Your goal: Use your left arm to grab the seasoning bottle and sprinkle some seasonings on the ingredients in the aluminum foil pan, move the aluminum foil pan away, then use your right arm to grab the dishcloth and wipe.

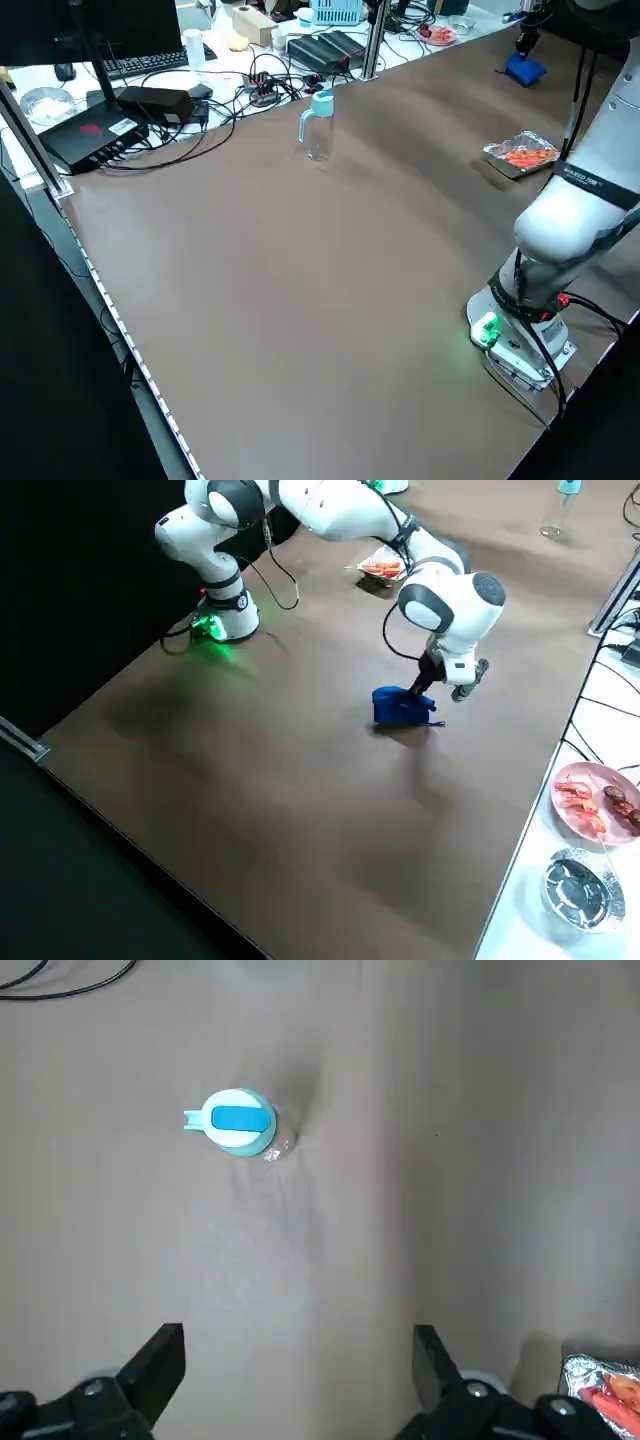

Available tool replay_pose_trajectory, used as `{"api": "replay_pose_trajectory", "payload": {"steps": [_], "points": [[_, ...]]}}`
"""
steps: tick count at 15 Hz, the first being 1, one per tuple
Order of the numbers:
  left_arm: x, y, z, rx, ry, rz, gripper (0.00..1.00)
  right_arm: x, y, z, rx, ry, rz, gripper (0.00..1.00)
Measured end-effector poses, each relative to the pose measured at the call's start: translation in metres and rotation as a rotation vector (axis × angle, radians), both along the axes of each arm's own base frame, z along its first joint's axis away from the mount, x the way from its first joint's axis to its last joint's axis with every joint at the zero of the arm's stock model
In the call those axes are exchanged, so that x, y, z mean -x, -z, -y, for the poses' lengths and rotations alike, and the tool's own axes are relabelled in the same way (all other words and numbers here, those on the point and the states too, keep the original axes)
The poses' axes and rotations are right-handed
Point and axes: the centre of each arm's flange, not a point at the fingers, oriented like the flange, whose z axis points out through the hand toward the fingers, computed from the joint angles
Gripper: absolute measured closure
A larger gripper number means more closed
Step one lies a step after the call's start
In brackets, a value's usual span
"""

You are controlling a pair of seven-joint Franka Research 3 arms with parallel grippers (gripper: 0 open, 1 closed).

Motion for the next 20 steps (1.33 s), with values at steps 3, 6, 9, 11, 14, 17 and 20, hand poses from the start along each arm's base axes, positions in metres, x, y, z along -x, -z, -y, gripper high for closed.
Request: {"api": "replay_pose_trajectory", "payload": {"steps": [3,6,9,11,14,17,20], "points": [[0.000,0.000,0.000,0.000,-0.001,0.000,0.00,0.002,0.007,0.000,-0.003,-0.001,-0.012,0.94],[0.000,0.000,0.000,0.000,-0.001,0.000,0.00,0.002,0.019,-0.012,-0.011,-0.017,-0.019,0.94],[0.000,0.000,0.000,0.000,-0.001,0.000,0.00,-0.002,0.029,-0.020,-0.023,-0.028,0.013,0.82],[0.000,0.000,0.000,0.000,-0.001,0.000,0.00,-0.003,0.034,-0.023,-0.030,-0.030,0.018,0.63],[0.000,0.000,0.000,0.000,-0.001,0.000,0.00,-0.005,0.032,-0.026,-0.035,-0.032,0.027,0.36],[0.000,0.000,0.000,0.000,-0.001,0.000,0.00,-0.009,0.017,-0.035,-0.045,-0.043,0.053,0.09],[0.000,0.000,0.000,0.000,-0.001,0.000,0.00,-0.016,-0.063,-0.046,-0.040,-0.062,0.140,0.00]]}}
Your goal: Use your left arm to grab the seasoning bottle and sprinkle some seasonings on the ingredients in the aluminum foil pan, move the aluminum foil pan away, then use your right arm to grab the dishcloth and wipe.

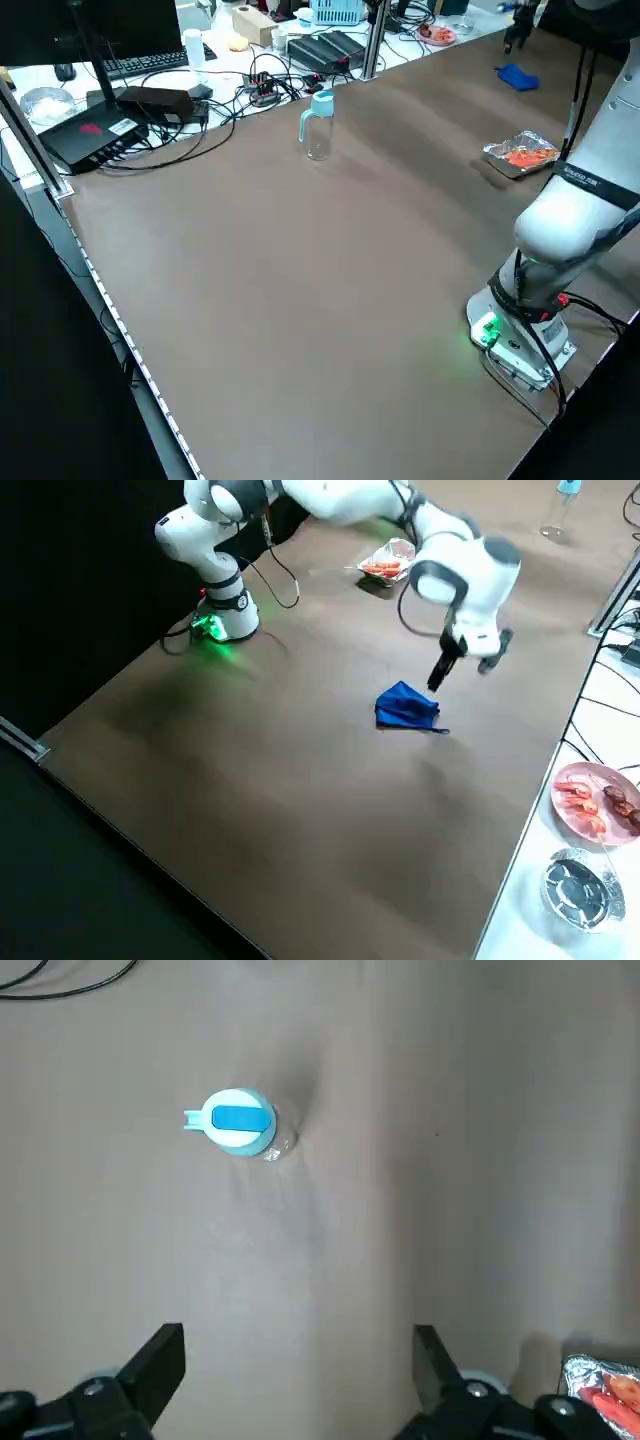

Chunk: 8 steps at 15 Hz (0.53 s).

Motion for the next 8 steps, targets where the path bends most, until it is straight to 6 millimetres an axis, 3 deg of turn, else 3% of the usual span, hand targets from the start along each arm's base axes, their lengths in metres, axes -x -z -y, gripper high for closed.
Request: {"api": "replay_pose_trajectory", "payload": {"steps": [2,4,6,8], "points": [[0.000,0.000,0.000,0.000,0.000,0.000,0.00,0.013,-0.066,0.001,0.024,0.004,0.001,0.00],[0.000,0.000,0.000,0.000,0.001,0.000,0.00,0.029,-0.120,-0.004,0.014,0.008,0.004,0.00],[0.000,0.000,-0.001,0.000,0.001,0.000,0.00,0.042,-0.151,-0.013,-0.021,0.015,-0.001,0.00],[0.000,0.000,-0.001,0.000,-0.001,0.000,0.00,0.052,-0.163,-0.020,-0.039,0.014,-0.022,0.00]]}}
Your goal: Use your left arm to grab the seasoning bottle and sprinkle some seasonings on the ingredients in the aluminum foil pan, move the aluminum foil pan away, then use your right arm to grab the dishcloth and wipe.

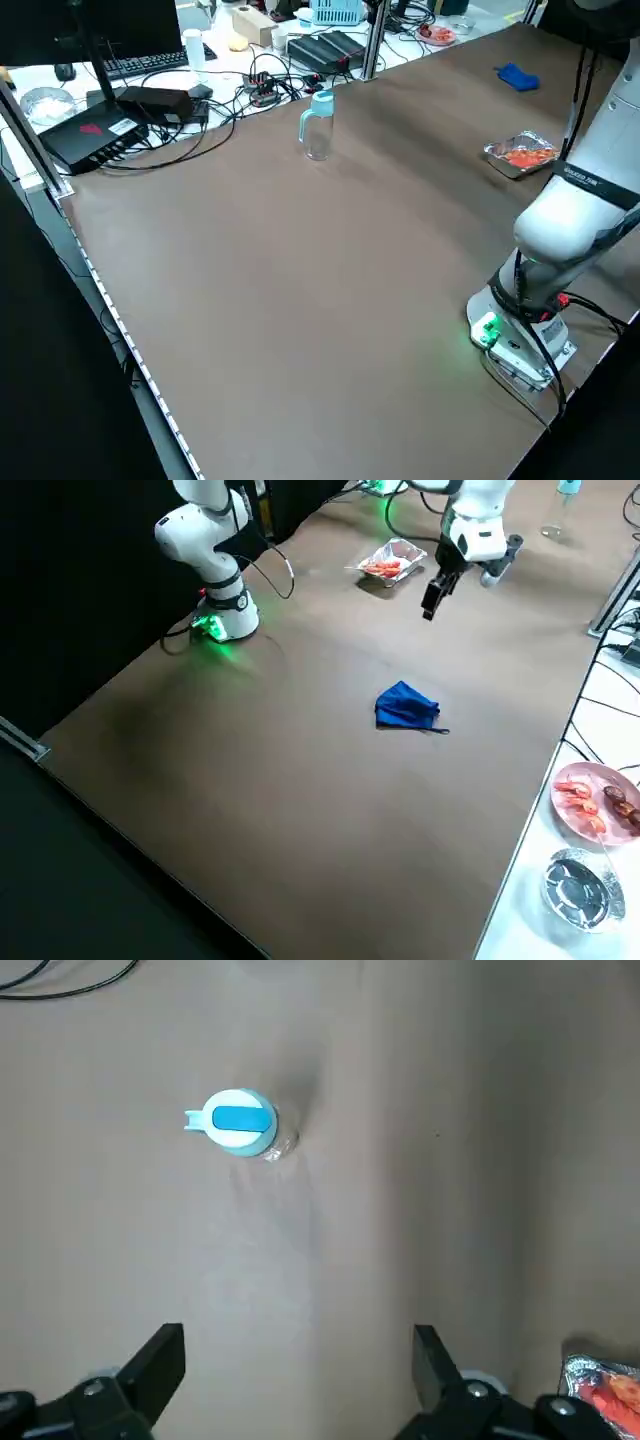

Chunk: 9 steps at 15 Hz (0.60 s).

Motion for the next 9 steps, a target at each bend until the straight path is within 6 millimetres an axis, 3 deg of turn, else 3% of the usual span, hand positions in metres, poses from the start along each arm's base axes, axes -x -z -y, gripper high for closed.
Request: {"api": "replay_pose_trajectory", "payload": {"steps": [9], "points": [[-0.0001,-0.0001,-0.0004,0.002,-0.033,0.000,0.00,0.0091,-0.0122,-0.0036,-0.019,-0.011,-0.022,0.00]]}}
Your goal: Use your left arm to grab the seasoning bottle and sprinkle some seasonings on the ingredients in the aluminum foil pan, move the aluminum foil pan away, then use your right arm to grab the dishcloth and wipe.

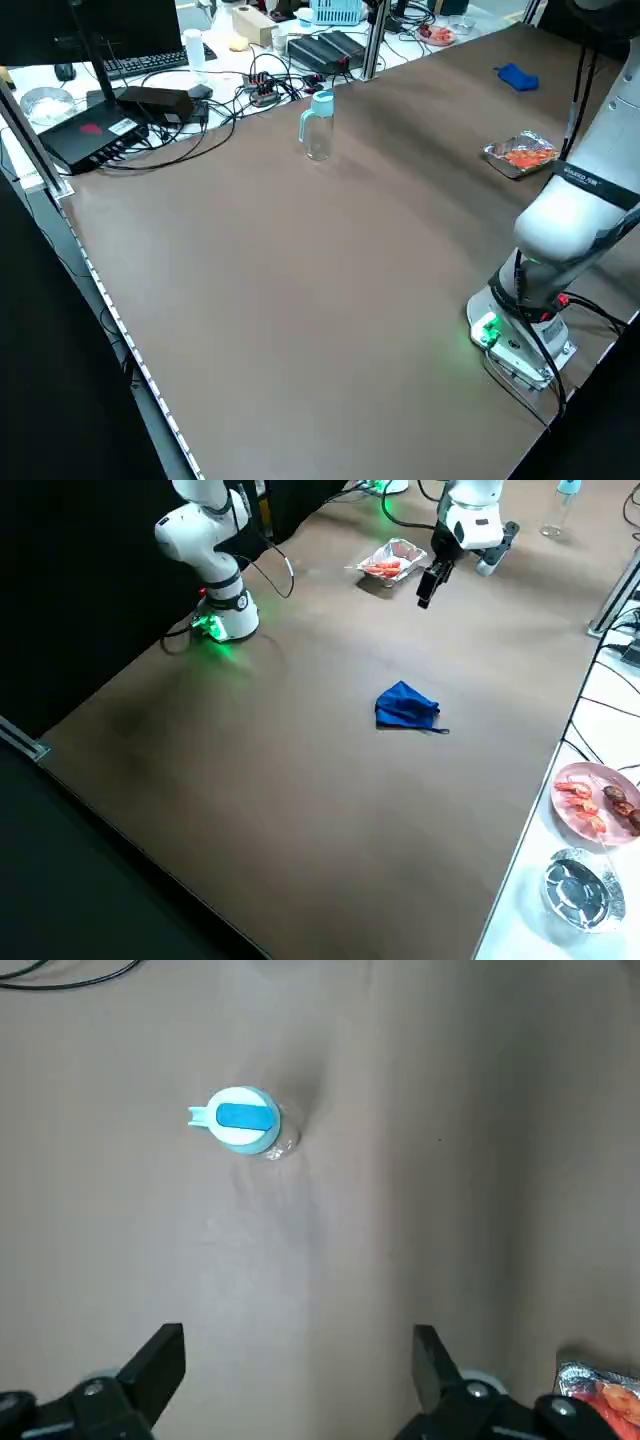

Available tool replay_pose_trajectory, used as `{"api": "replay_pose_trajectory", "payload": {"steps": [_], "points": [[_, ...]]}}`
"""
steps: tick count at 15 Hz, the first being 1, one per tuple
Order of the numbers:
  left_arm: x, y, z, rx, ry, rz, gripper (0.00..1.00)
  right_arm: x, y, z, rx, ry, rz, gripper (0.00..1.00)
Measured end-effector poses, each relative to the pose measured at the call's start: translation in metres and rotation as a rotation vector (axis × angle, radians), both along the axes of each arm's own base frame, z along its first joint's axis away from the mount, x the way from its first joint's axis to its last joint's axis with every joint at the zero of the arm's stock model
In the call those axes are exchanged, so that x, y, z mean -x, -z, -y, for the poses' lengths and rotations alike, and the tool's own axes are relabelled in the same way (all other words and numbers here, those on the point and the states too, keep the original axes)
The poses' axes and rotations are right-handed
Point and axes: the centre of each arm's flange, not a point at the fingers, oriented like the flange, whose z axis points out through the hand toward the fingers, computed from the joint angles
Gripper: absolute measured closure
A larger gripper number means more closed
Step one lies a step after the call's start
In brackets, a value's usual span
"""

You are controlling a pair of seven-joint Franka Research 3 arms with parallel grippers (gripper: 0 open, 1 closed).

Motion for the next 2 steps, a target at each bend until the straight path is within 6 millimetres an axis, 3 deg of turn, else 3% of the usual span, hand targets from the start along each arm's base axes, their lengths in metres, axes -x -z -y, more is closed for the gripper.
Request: {"api": "replay_pose_trajectory", "payload": {"steps": [2], "points": [[-0.0001,-0.0002,-0.0004,0.000,0.000,0.000,0.00,0.0012,-0.0037,-0.0001,0.001,-0.003,0.004,0.00]]}}
